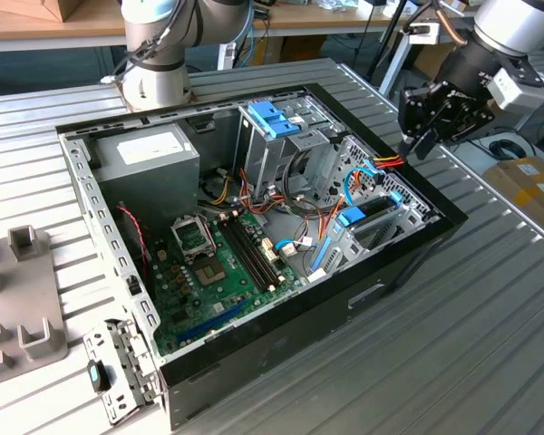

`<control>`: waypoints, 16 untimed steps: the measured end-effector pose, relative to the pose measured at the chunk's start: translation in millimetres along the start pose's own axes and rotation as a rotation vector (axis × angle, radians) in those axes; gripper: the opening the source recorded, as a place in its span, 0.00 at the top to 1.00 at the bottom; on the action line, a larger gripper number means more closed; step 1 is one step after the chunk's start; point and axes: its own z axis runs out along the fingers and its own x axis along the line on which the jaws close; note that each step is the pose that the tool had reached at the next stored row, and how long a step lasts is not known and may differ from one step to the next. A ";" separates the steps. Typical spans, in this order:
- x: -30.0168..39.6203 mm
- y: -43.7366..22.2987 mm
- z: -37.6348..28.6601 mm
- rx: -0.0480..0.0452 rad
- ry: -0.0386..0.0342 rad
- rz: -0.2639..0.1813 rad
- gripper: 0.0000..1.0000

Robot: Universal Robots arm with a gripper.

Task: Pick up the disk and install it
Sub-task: 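Insert the first disk wire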

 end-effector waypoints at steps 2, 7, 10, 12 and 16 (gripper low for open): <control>0.0 0.2 1.6 0.0000 0.0000 0.000 0.64; -0.1 0.6 5.0 0.0000 -0.0001 -0.001 0.64; -0.2 0.9 7.1 0.0000 -0.0002 -0.001 0.64; -0.4 1.1 8.2 -0.0001 -0.0002 -0.003 0.64; -0.8 1.1 9.7 -0.0001 -0.0004 -0.005 0.64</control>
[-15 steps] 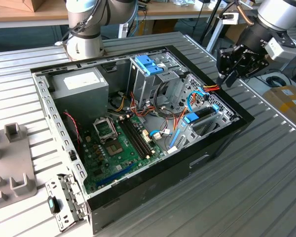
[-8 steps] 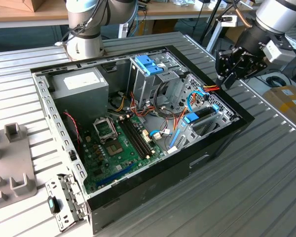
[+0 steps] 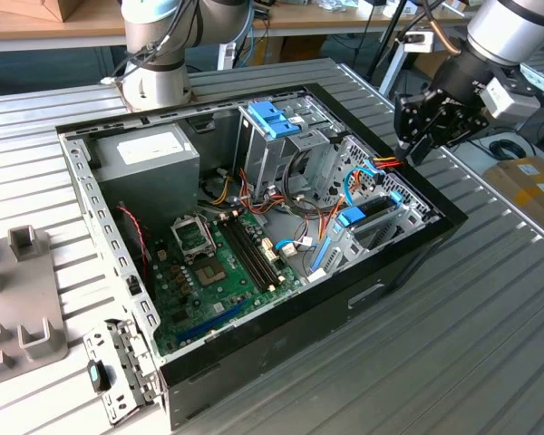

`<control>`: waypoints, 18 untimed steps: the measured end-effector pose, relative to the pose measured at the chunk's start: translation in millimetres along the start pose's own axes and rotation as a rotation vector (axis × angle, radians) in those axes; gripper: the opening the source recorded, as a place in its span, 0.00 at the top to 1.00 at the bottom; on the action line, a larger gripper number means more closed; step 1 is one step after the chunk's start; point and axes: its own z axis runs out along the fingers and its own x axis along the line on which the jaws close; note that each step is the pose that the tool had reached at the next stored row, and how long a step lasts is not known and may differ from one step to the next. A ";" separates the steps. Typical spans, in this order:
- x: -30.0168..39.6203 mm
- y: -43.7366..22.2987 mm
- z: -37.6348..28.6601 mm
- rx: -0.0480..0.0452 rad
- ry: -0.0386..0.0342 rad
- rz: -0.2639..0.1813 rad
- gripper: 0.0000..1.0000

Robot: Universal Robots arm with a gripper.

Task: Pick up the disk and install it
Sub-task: 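Insert the first disk wire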

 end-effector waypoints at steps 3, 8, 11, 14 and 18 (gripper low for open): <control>0.0 0.1 1.0 0.0000 0.0000 0.000 0.64; 0.0 0.2 1.7 -0.0001 0.0000 0.000 0.64; 0.0 0.2 1.9 0.0000 -0.0001 0.000 0.64; 0.0 0.2 2.0 0.0000 -0.0001 0.000 0.65; 0.0 0.2 2.0 -0.0002 0.0000 0.000 0.82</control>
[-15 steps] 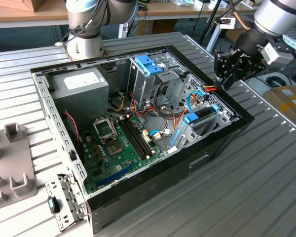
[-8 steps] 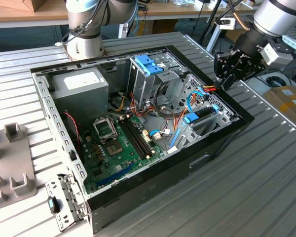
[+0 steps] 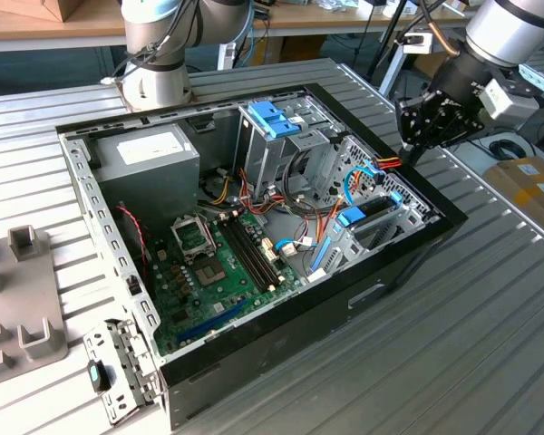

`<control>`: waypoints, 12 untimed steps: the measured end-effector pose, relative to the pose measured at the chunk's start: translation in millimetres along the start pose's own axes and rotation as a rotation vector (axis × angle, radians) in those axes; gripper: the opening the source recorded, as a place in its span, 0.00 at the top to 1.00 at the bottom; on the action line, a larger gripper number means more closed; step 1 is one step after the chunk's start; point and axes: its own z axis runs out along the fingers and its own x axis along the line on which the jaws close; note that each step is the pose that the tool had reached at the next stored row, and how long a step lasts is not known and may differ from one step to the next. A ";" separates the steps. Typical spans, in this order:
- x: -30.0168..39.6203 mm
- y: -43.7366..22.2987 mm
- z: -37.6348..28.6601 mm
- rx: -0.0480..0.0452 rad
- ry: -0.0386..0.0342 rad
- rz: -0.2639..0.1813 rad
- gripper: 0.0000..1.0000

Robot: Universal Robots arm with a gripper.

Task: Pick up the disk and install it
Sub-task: 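Insert the first disk wire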

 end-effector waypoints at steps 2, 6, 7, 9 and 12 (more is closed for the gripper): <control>0.0 0.0 0.1 0.0001 0.0000 0.000 0.82; 0.0 0.0 0.3 0.0001 0.0000 0.000 0.82; 0.0 0.0 0.3 0.0001 0.0000 0.000 0.82; 0.0 0.0 0.3 0.0001 0.0000 0.000 0.82; 0.0 0.0 0.4 0.0000 0.0000 0.000 0.82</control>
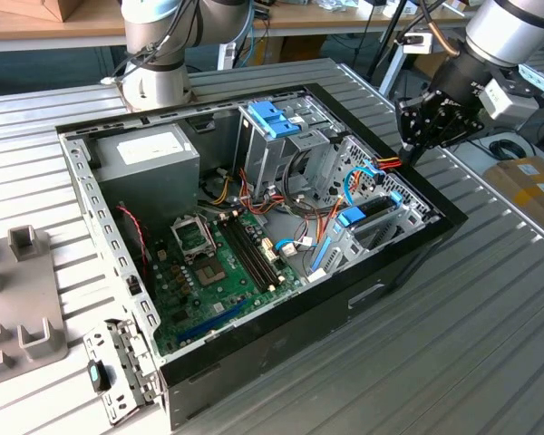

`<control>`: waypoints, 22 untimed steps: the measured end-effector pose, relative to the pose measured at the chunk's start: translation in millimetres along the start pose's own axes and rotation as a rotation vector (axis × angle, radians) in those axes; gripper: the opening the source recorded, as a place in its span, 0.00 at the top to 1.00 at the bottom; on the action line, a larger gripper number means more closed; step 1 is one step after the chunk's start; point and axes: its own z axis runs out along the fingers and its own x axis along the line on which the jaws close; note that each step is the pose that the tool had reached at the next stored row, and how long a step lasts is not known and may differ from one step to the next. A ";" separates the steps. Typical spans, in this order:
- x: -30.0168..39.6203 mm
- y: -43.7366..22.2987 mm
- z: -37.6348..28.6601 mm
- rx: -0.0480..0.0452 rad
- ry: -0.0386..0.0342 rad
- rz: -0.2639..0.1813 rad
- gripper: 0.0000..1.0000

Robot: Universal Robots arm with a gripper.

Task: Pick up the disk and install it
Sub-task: 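Insert the first disk wire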

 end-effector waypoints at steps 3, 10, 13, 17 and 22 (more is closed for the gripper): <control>-0.1 -0.2 -1.7 0.0010 -0.0006 0.000 0.82; -1.0 -2.1 -8.2 0.0003 -0.0001 0.000 0.82; -1.6 -3.1 -8.9 0.0002 0.0000 0.000 0.83; -2.7 -5.0 -9.9 0.0005 -0.0002 0.000 0.83; -2.9 -4.5 -10.5 0.0027 -0.0013 0.000 0.83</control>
